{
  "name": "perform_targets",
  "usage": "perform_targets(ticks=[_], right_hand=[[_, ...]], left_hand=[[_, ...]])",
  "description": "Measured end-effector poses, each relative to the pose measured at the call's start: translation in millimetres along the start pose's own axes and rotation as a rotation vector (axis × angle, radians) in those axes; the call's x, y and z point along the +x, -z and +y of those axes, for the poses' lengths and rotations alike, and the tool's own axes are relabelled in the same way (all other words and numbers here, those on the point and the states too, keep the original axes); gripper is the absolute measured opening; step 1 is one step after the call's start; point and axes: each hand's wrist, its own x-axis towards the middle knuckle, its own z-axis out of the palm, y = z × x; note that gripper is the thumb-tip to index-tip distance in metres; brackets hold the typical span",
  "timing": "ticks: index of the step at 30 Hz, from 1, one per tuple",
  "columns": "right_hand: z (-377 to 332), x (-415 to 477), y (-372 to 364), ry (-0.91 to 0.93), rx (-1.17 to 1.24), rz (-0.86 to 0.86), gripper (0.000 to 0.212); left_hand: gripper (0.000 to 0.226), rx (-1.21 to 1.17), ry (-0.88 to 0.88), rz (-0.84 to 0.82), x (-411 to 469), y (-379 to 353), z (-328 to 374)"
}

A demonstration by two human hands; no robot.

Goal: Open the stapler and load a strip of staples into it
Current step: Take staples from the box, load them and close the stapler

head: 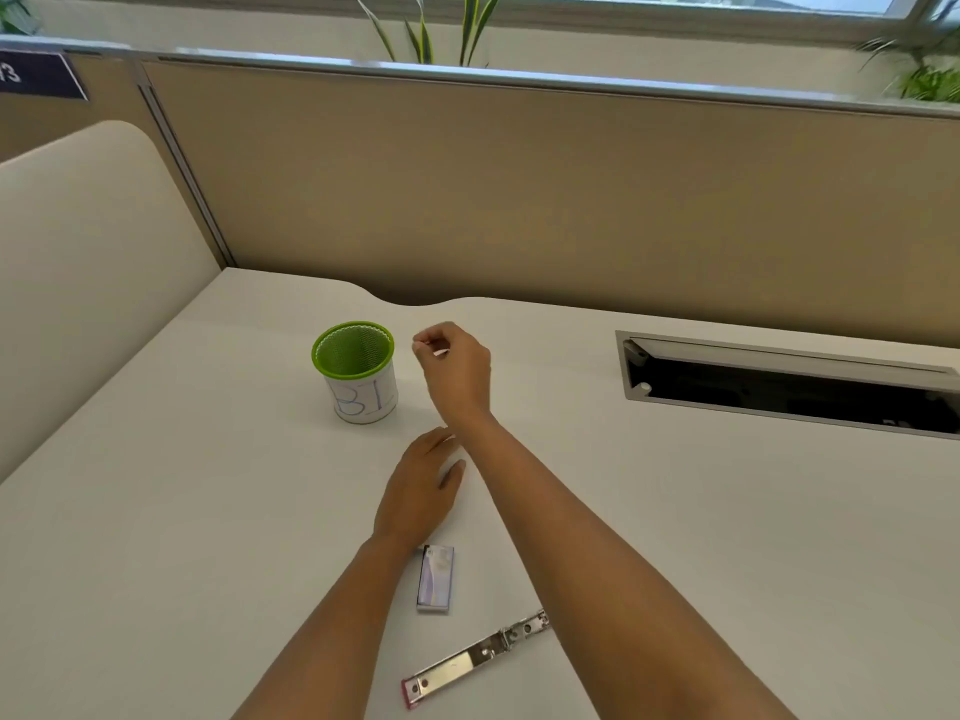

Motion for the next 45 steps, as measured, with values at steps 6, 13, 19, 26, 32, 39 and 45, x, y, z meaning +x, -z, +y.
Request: perform_targets(ticks=[6, 13, 19, 26, 32, 39, 45], right_hand=[[40, -44, 58, -0.06, 0.017, 0.088, 0.008], [72, -112, 116, -0.14, 0.005, 0.13, 0.008], [73, -162, 148, -0.184, 0.039, 0.18, 0.007], [76, -207, 167, -0.186, 0.042, 0.191, 0.006], [72, -230, 178, -0.215, 0.104, 0.117, 0.008], [59, -234, 179, -0.249, 0.172, -0.07, 0.017], [44, -233, 184, -0.275, 0.268, -0.102, 0.021]], left_hand=[[0.028, -0.18, 0.022, 0.077, -18, 3, -6], [0.026, -0.434, 0.085, 0.013, -69, 11, 0], [0.048, -0.3, -0.05, -0.133, -127, 12, -14], [0.045, -0.111, -0.084, -0.037, -137, 4, -6], [0.045, -0.329, -0.133, 0.002, -149, -4, 32], [0.043, -0.591, -0.147, -0.137, -165, -7, 81], [0.045, -0.78, -0.142, -0.191, -175, -10, 98]])
